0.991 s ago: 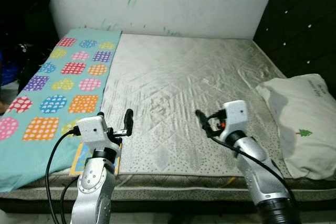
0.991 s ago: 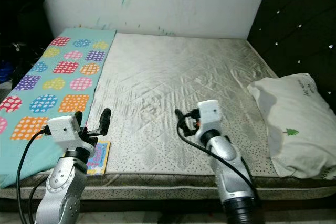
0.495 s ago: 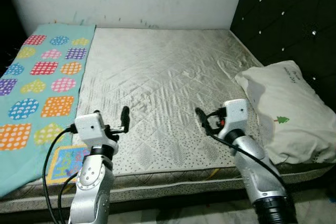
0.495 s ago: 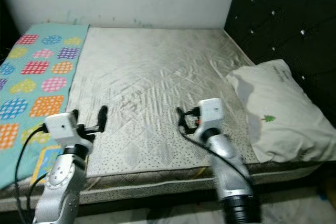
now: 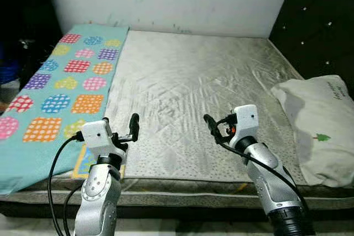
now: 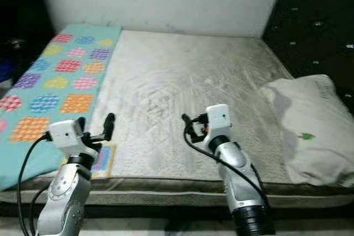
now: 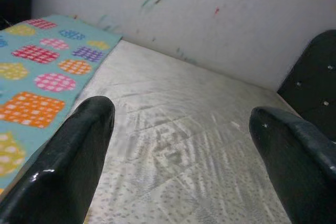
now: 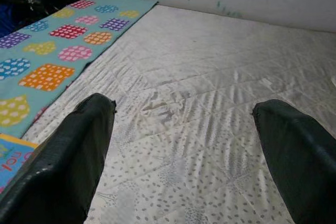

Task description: Clean up the room

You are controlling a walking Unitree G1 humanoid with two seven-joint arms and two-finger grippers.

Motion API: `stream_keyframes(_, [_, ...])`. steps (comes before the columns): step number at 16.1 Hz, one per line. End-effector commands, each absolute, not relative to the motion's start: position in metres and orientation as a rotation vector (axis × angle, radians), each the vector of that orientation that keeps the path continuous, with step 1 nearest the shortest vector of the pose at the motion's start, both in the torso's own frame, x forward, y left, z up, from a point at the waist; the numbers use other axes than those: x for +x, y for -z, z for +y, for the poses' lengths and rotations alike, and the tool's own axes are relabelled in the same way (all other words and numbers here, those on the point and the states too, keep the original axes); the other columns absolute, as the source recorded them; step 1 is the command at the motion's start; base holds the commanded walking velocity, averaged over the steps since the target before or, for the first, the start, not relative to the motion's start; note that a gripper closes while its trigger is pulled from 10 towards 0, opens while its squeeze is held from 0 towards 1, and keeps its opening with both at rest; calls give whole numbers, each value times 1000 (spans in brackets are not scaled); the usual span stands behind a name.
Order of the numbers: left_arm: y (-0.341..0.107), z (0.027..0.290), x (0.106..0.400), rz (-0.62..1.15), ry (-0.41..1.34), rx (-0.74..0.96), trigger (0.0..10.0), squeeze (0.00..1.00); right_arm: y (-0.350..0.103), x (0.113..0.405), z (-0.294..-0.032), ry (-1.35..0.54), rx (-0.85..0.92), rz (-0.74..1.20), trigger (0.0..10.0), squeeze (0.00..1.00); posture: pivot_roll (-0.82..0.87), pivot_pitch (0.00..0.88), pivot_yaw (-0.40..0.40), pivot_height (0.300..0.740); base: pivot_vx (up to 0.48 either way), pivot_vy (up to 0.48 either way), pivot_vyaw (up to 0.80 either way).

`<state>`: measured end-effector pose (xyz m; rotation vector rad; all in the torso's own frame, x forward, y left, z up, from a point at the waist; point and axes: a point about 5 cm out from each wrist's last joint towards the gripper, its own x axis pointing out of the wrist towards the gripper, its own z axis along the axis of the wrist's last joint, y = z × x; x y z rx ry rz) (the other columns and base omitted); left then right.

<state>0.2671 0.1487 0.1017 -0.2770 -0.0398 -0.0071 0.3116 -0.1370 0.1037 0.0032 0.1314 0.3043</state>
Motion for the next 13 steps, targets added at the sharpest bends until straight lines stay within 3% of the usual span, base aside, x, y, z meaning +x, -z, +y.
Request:
stream_keyframes(1, [-101,149,269,-29,-4,-279,10000,0,-107,312,-135,-306,10,120,10000,0,-126,20,-70,740,0,480,0])
stream_keyframes(3, [-101,150,269,-26,-7,-277,10000,0,-106,312,-135,-306,8,121,10000,0,-126,20,-70,740,0,480,0])
stream_keyframes(7, [-108,149,267,-87,40,-282,10000,0,-107,313,-135,-310,8,121,10000,0,-124,13,-69,740,0,0,0])
stream_keyframes(13, [-109,148,267,-94,55,-279,10000,0,-107,314,-134,-314,9,116,10000,0,-124,6,-66,740,364,0,0])
